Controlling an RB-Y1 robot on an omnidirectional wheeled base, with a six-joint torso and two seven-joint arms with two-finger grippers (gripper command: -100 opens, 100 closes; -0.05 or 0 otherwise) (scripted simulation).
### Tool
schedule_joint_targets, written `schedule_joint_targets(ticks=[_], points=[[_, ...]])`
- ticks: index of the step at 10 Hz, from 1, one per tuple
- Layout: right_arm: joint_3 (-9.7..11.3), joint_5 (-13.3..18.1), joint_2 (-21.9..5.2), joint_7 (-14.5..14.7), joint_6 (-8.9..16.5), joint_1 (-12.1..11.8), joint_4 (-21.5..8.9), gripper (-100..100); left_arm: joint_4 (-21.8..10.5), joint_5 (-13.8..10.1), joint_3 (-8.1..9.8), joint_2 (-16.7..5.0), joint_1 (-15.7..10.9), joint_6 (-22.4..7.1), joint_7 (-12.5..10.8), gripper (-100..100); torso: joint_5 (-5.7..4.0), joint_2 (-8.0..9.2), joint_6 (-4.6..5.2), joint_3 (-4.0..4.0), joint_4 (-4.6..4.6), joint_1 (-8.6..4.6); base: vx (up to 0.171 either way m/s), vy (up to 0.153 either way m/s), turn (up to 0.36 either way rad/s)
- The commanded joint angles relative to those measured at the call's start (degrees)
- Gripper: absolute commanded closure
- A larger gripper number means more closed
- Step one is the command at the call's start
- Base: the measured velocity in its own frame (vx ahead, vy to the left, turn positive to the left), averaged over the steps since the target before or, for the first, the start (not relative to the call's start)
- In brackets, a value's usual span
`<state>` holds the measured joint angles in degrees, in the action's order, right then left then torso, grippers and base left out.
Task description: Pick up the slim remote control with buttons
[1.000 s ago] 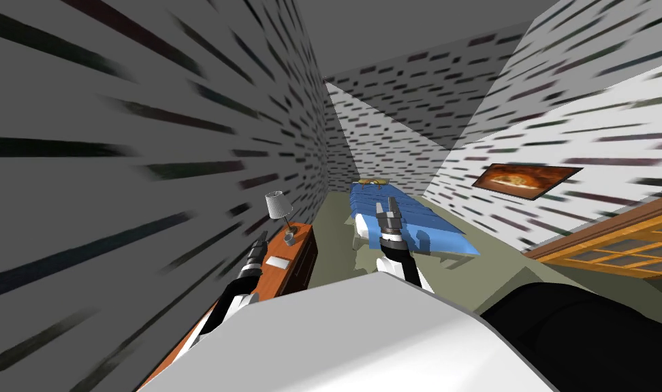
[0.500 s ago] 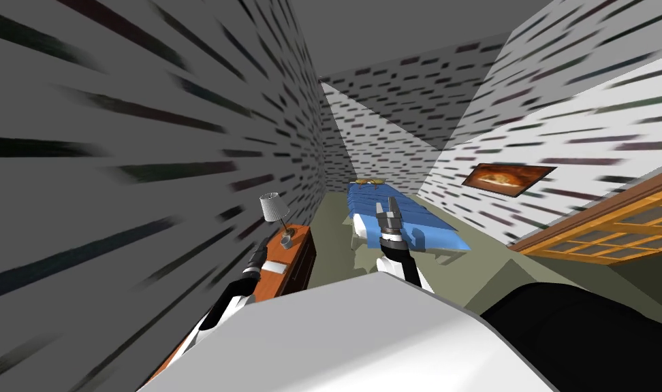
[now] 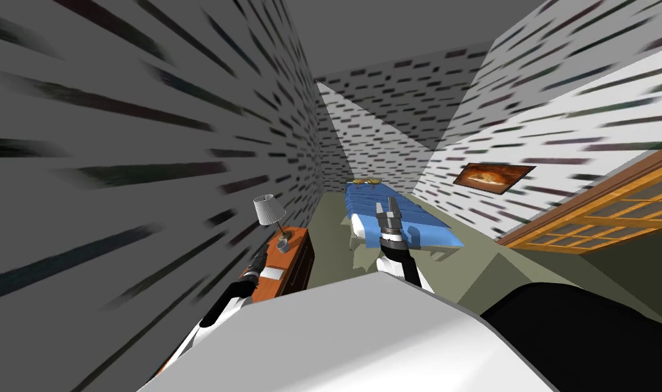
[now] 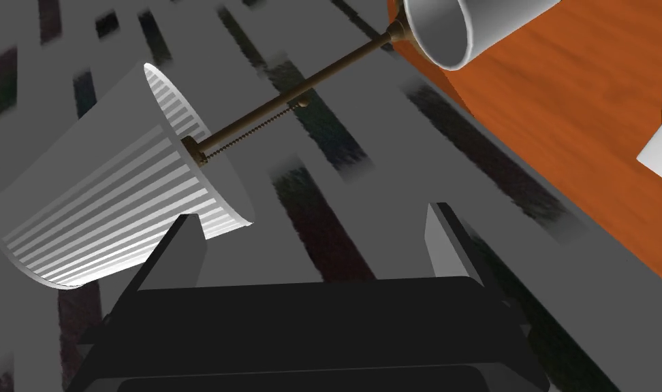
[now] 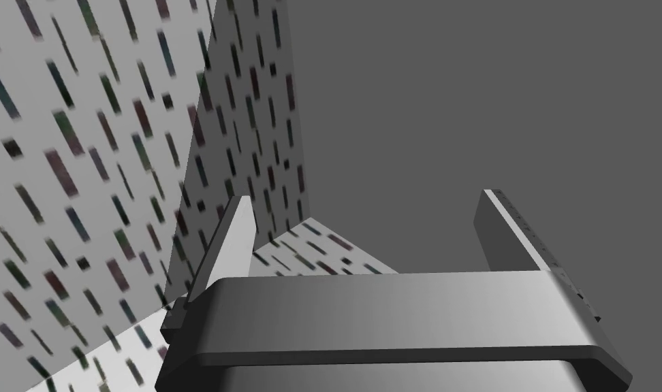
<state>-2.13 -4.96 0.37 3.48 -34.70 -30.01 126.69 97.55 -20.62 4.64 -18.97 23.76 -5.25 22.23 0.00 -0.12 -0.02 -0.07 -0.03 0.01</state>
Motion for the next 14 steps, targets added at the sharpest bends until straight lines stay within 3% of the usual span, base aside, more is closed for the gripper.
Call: schedule_joint_targets(ticks=[1, 2, 7, 8, 13, 14], points=[[0.0, 0.0, 0.0, 0.0, 0.0, 0.0, 0.0, 0, -2.5, -1.9, 0.1, -1.0, -0.5, -2.9, 1.4, -100, 0.0, 0.0, 0.0, 0.0, 0.0, 0.0, 0.036, 0.002, -0.116], [0.0, 0.0, 0.0, 0.0, 0.0, 0.0, 0.0, 0, -2.5, -1.9, 0.1, -1.0, -0.5, -4.2, 1.4, -100, 0.0, -0.02, 0.02, -0.01, 0.0, -0.01, 0.033, 0.002, -0.049], [0.0, 0.0, 0.0, 0.0, 0.0, 0.0, 0.0, 0, -9.4, -6.9, 0.42, -4.0, -1.9, -11.8, 5.1, -100, 0.0, -0.01, 0.0, -0.01, 0.0, 0.01, 0.039, 0.006, -0.085], [0.0, 0.0, 0.0, 0.0, 0.0, 0.0, 0.0, 0, -9.4, -6.9, 0.42, -4.0, -1.9, -13.2, 5.1, -100, 0.01, -0.04, 0.02, -0.02, -0.01, -0.01, 0.036, 0.008, -0.05], [0.0, 0.0, 0.0, 0.0, 0.0, 0.0, 0.0, 0, -16.4, -11.5, 0.84, -6.6, -3.2, -20.7, 8.8, -100, 0.01, 0.01, 0.0, 0.0, 0.0, 0.03, 0.035, 0.013, -0.082], [0.0, 0.0, 0.0, 0.0, 0.0, 0.0, 0.0, 0, -16.4, -11.5, 0.84, -6.6, -3.2, -22.0, 8.8, -100, 0.01, -0.02, 0.01, -0.01, 0.0, 0.02, 0.033, 0.013, -0.052]])
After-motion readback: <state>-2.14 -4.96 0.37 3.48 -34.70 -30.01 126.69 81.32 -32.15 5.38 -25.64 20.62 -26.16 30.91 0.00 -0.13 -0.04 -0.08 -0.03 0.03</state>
